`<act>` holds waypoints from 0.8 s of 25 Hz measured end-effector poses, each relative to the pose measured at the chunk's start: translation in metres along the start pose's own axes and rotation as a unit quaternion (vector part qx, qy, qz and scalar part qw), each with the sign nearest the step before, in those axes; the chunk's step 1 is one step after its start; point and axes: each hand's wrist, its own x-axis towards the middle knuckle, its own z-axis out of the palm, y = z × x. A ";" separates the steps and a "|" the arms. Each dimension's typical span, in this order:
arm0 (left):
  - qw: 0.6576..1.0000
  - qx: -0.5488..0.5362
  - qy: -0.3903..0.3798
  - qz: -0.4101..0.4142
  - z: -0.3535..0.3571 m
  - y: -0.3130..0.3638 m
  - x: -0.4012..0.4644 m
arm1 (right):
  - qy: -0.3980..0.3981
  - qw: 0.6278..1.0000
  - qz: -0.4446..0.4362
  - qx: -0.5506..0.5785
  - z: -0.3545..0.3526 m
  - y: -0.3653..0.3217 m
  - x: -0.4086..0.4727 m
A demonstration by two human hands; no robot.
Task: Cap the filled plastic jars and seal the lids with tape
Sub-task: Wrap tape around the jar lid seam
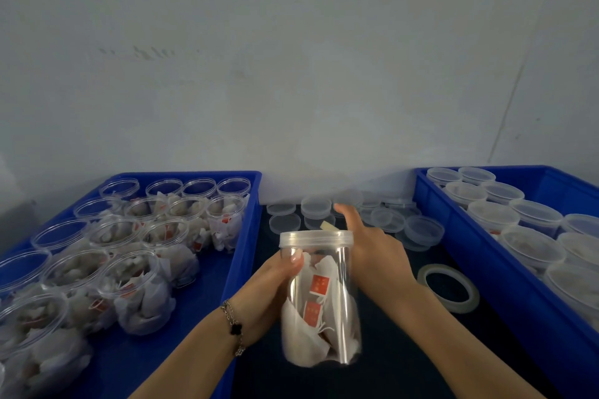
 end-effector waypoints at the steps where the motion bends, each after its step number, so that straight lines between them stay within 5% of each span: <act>1: 1.000 -0.002 -0.008 0.006 -0.002 -0.002 -0.005 | 0.009 1.000 0.003 -0.009 -0.001 0.000 0.000; 7: 0.996 -0.011 0.075 0.052 0.001 -0.009 0.001 | 0.001 0.995 0.063 -0.077 -0.008 0.004 -0.002; 12: 0.977 0.195 0.034 0.076 0.008 -0.008 -0.001 | -0.037 0.990 0.085 -0.109 0.006 -0.011 -0.006; 15: 0.964 0.231 0.098 0.084 0.005 -0.009 0.001 | -0.037 0.999 0.029 0.009 0.005 -0.012 -0.004; 20: 0.982 0.022 0.183 0.034 -0.001 -0.004 -0.002 | -0.045 0.976 -0.035 0.212 -0.011 0.005 -0.006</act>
